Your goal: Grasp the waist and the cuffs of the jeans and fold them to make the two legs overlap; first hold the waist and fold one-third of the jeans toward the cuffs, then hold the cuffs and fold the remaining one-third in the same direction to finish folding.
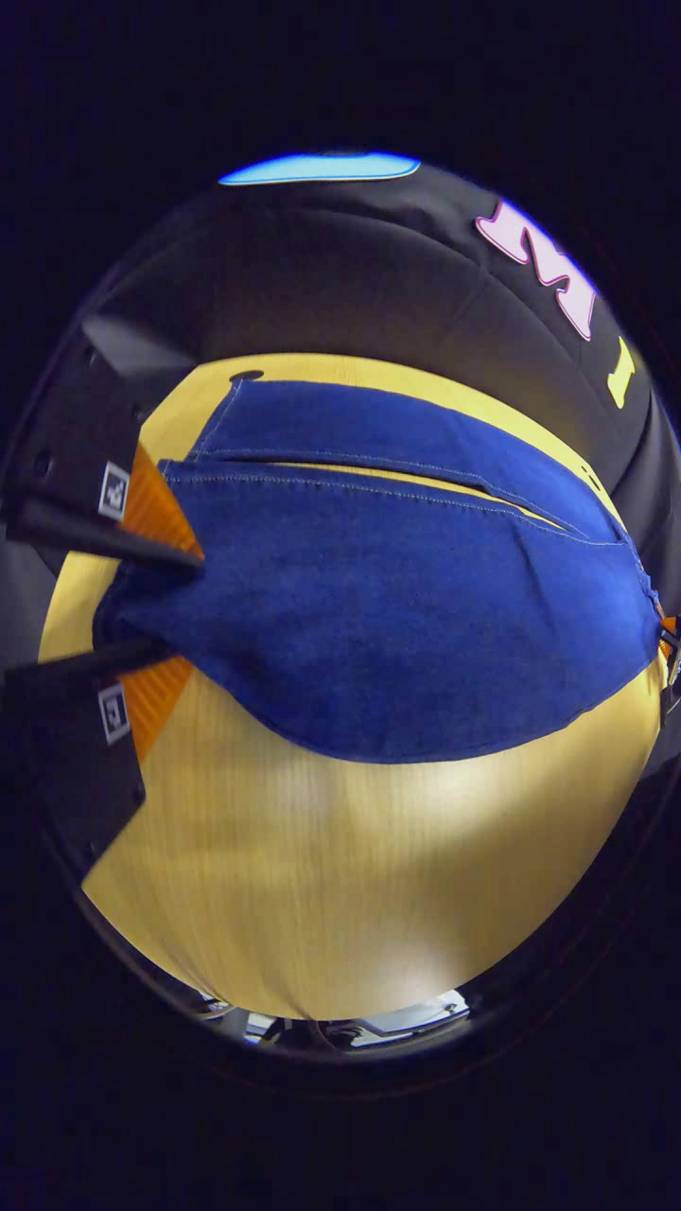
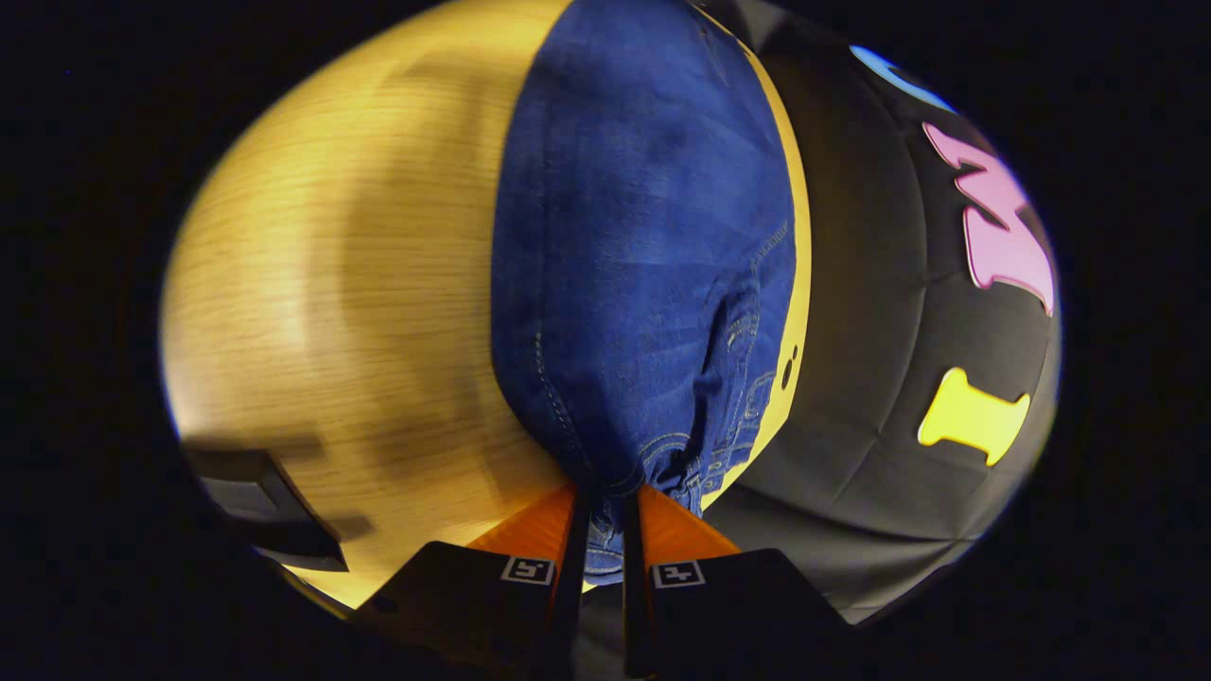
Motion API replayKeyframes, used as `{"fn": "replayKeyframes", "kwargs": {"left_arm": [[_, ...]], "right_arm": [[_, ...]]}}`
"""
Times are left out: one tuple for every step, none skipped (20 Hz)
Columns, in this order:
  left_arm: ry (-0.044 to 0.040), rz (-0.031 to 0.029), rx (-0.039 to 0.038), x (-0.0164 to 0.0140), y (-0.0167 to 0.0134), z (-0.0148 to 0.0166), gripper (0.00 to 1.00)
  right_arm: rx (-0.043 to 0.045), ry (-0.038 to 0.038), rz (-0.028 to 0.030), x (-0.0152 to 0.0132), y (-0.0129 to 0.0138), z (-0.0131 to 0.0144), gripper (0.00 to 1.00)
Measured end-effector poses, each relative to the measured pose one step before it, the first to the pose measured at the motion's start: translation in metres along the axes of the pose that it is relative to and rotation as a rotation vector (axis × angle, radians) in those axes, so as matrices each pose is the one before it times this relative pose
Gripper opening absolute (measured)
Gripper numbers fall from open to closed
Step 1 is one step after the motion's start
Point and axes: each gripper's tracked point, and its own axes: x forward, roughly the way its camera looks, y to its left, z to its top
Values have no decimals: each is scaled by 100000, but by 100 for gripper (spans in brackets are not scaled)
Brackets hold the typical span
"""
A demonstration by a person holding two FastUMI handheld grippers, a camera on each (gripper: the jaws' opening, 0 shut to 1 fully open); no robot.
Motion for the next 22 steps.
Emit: {"fn": "replayKeyframes", "kwargs": {"left_arm": [[-307, -79, 1195, 460, -56, 262, 35], [702, 300, 707, 61, 257, -170, 14], [158, -242, -731, -634, 27, 288, 10], [201, -745, -2680, 516, -290, -90, 10], [-182, -134, -2881, -141, 80, -90, 10], [-246, -151, -2296, 104, -13, -24, 9], [371, -558, -894, -160, -42, 115, 8], [116, -744, -94, -296, 26, 97, 7], [-217, 286, -27, -246, 258, 113, 8], [-516, 433, -871, -363, 652, 150, 7], [-823, 354, -1744, -485, 341, 269, 7], [-1033, 1229, -2258, -386, 475, 114, 7], [-996, 482, -2990, -210, 273, 346, 7], [-1134, 1359, -2523, -465, 276, 676, 7], [-2604, 2801, 391, -840, 698, 1113, 7], [-3744, 2109, 1111, -874, 929, 1410, 7], [-1791, 1667, -1533, -390, 920, 788, 7], [-53, 2003, -4844, -189, 1442, 451, 7], [-295, 1633, -5810, -67, 830, 413, 7], [178, 2201, -5335, 385, 1367, 141, 6], [588, 2082, -3776, -252, 1291, 665, 6], [-368, 1613, -3830, 131, 1109, 588, 6]], "right_arm": [[4710, 968, 1804, 395, 144, -318, 13], [3716, 761, 1972, -414, -83, 169, 8], [3911, 404, 1734, 144, -117, -29, 8], [3969, 286, 1496, -112, -20, -78, 8], [3359, 36, 1616, 36, 8, -89, 8], [3291, 1092, 1361, -178, -11, -43, 8], [3295, 658, 1142, -101, -36, -1, 8], [3427, 523, 349, -228, -167, -41, 8], [3712, -588, 457, -148, -141, 223, 8], [3944, -352, -91, -340, -361, 222, 8], [4431, -526, -121, -496, -370, 168, 8], [4455, -890, -852, -445, -632, 425, 8], [5002, -1914, -1265, -658, -1011, 765, 8], [4025, -1962, -1230, -603, -1087, 780, 8], [2939, -1892, -2552, -938, -1162, 810, 8], [2200, -2795, -2951, -805, -1341, 976, 8], [2897, -2026, -2314, -451, -1454, 1097, 8], [3273, -2351, -2225, -383, -1153, 1152, 8], [2438, -2833, -2246, -306, -1179, 1615, 8], [1957, -2499, -1912, 36, -1093, 1662, 8], [862, -2715, -1796, 313, -919, 1709, 8], [984, -2044, -1417, 158, -713, 1498, 8]]}}
